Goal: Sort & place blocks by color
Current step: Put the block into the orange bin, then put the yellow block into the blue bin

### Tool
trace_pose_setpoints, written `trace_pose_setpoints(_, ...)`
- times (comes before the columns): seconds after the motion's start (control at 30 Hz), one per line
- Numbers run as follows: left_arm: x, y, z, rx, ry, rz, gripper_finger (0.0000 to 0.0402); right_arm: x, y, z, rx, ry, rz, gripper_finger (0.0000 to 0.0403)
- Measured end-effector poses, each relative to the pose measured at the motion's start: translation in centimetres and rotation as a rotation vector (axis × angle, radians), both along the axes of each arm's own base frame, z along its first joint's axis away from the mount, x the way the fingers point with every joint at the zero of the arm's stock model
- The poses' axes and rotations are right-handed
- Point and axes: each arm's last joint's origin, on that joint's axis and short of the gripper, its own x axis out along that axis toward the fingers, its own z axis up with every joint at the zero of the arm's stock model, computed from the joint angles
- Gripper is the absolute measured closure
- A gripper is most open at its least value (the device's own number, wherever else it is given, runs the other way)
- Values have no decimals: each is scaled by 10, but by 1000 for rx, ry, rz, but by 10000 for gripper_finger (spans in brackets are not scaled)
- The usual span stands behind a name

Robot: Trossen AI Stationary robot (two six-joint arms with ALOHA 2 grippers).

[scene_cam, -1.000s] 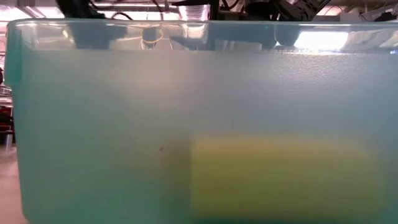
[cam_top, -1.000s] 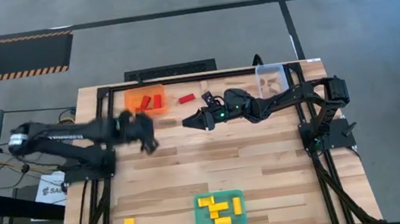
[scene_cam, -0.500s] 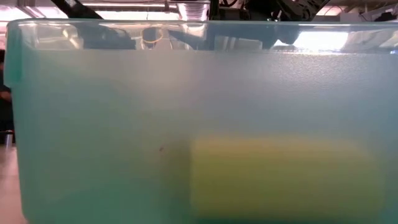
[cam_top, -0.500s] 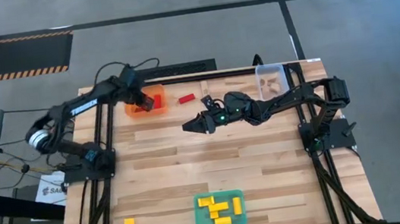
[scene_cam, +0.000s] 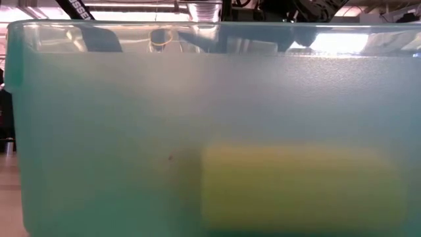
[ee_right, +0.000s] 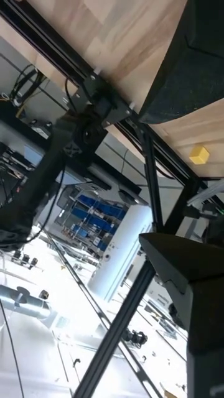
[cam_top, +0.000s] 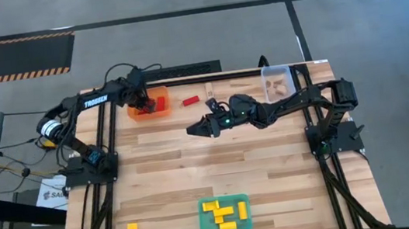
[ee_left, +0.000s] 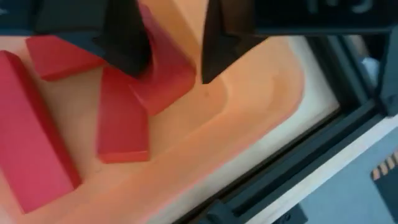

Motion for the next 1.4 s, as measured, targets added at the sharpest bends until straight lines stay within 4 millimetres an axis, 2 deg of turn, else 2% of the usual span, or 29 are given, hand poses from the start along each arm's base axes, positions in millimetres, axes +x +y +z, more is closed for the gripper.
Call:
trace_pose_setpoints(0.13, 1, 3, 9, 18, 44, 14, 226, 0, 0, 0, -7, -1, -2, 82)
trace_pose_setpoints(0.27, 6, 9, 31, -3, 41, -55, 186, 0, -1, 0, -11, -1, -2, 82)
trace_pose_setpoints(0.4, 15, 11, 60, -34, -2, -104, 171, 0, -1, 0, -16, -2, -4, 82)
trace_pose_setpoints(0.53, 22, -4, 89, -71, -67, -176, 171, 0, -1, 0, -29, -4, -2, 82)
trace_pose_setpoints(0.7, 23, -50, 115, -150, -159, -317, 172, 0, -2, 0, -52, -8, 18, 82)
trace_pose_setpoints(0.87, 10, -115, 127, -268, -199, -449, 172, -1, -2, 0, -69, -11, 37, 82)
trace_pose_setpoints(1.13, -24, -214, 115, -494, -286, -641, 172, -1, -3, 0, -96, -20, 64, 82)
trace_pose_setpoints(1.27, -28, -253, 110, -561, -308, -749, 172, -1, -4, 0, -119, -24, 61, 82)
trace_pose_setpoints(1.4, -26, -293, 108, -578, -312, -932, 172, -1, -3, 0, -135, -25, 50, 82)
